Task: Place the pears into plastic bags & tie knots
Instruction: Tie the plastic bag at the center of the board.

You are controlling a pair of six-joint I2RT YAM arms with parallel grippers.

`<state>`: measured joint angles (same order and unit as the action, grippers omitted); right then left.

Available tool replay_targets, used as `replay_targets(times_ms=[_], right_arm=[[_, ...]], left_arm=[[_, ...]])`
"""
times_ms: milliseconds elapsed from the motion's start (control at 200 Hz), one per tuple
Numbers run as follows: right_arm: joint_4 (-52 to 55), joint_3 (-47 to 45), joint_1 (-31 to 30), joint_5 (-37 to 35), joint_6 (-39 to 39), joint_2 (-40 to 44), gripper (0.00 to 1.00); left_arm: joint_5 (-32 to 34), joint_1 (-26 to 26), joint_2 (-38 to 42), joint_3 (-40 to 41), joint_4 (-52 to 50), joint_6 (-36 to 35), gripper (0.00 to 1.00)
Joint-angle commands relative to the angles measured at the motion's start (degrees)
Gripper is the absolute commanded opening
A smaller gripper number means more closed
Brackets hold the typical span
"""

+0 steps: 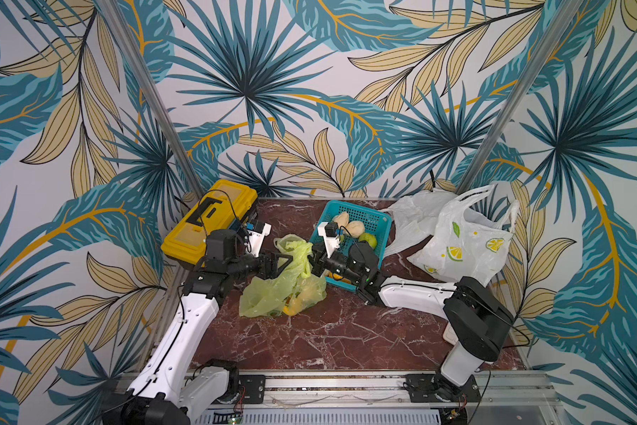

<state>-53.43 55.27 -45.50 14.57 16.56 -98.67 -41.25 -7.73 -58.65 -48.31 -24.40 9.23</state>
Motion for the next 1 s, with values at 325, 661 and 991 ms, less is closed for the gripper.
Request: replay_targets(times_ms=[325, 661, 991], right_arm=[[-13.1, 5.3, 0.8, 9.6, 13.2, -7.0, 0.12], [-15.0, 3.3, 4.2, 9.8, 14.8, -7.1, 0.07], [-14.6, 3.0, 4.7, 16.9, 14.7, -6.7, 0.09]], left_arm=[[0.2, -7.7, 4.4, 12.1, 21.9, 12.6, 0.37], [4.8, 1.9, 18.0, 9.9, 6.6, 14.1, 0.75], [1.2, 2.1, 9.5, -6.2, 2.0, 8.6, 0.62]])
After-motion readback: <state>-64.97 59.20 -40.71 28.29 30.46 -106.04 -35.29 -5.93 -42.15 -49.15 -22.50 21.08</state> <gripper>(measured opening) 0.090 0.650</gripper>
